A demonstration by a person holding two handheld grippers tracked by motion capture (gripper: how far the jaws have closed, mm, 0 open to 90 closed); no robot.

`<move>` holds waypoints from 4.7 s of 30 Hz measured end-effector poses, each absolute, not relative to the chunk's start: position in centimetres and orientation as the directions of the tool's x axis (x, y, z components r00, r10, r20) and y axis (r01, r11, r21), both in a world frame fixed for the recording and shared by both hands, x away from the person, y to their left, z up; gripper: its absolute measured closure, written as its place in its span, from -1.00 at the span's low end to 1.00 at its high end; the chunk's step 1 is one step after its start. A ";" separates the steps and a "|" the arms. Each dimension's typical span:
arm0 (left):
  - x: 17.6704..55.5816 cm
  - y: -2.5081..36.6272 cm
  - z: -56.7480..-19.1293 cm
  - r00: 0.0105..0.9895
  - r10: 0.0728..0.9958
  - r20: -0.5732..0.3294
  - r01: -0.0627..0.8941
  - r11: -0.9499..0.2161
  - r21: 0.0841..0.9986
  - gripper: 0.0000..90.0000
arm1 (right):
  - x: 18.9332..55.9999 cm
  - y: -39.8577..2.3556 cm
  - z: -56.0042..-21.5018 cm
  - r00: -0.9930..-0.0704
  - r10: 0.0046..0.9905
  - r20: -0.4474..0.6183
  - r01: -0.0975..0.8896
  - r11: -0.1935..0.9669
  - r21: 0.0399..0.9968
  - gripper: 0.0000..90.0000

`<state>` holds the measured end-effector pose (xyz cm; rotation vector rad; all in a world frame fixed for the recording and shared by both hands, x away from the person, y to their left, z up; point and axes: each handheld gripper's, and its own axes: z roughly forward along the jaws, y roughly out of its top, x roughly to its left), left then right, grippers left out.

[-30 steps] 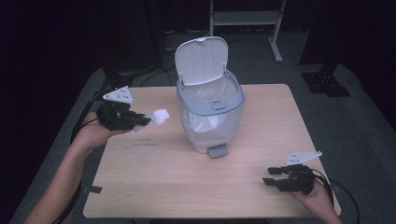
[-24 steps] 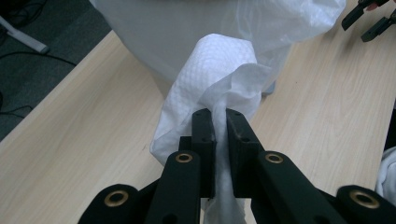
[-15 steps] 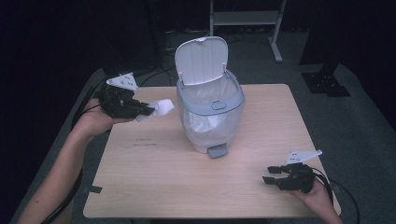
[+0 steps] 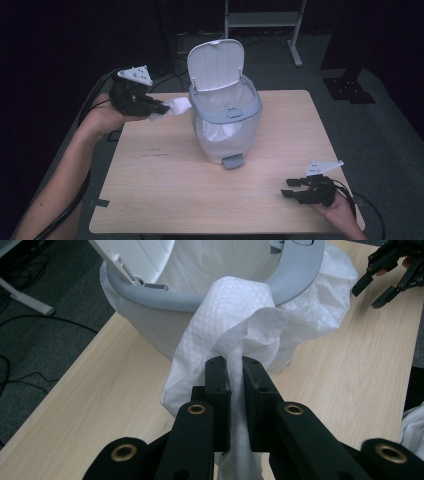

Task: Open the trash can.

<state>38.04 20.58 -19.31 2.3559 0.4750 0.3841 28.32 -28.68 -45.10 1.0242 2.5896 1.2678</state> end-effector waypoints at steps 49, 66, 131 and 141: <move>43.0 13.0 -15.7 0.924 0.337 0.182 0.151 -0.756 0.637 0.82 | 28.1 -29.3 -45.1 -0.756 0.617 0.220 0.545 0.407 0.733 0.07; 45.5 9.4 -16.5 0.935 0.300 0.188 0.136 -0.795 0.591 0.80 | 27.9 -30.3 -45.1 -0.736 0.635 0.234 0.557 0.372 0.742 0.07; 47.5 11.1 -19.1 0.942 0.324 0.091 0.189 -0.733 0.653 0.49 | 28.1 -30.7 -45.5 -0.720 0.647 0.249 0.576 0.357 0.736 0.07; 47.0 13.7 -19.2 0.935 0.346 0.081 0.209 -0.719 0.662 0.46 | 28.1 -31.0 -45.6 -0.712 0.656 0.249 0.581 0.353 0.733 0.07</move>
